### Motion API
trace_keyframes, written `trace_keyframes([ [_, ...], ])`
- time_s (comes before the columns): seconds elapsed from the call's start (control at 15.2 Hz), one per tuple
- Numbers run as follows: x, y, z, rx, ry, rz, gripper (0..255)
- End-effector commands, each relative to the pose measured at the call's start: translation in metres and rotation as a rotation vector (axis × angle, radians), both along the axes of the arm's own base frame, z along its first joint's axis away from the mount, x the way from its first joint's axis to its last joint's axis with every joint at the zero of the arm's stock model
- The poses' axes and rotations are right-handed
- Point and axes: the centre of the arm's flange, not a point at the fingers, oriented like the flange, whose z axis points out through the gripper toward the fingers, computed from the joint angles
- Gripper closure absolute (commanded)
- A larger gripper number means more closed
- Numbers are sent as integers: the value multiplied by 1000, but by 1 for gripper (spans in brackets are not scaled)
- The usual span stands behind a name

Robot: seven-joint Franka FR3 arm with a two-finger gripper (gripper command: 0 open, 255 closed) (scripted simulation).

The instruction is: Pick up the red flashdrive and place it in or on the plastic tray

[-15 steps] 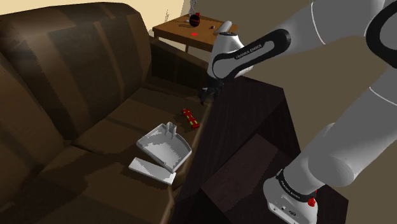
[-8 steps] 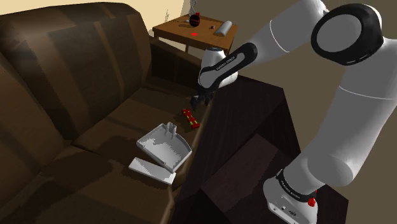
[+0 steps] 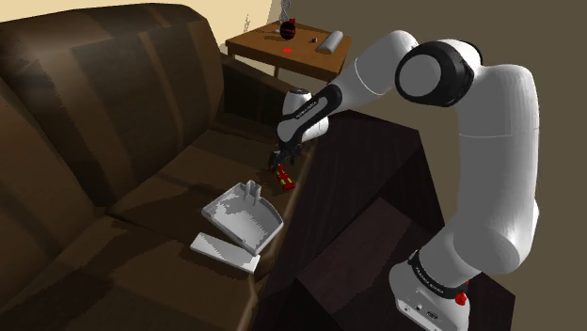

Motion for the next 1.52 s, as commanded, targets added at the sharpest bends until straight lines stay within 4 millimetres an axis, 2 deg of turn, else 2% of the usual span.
trace_keyframes([
  [0.0,7,1,-12,2,1,0,0],
  [0.4,6,1,-47,2,1,0,0],
  [0.92,6,1,-47,2,1,0,0],
  [0.99,6,1,-47,2,1,0,255],
  [1.45,6,3,-47,2,1,0,255],
])
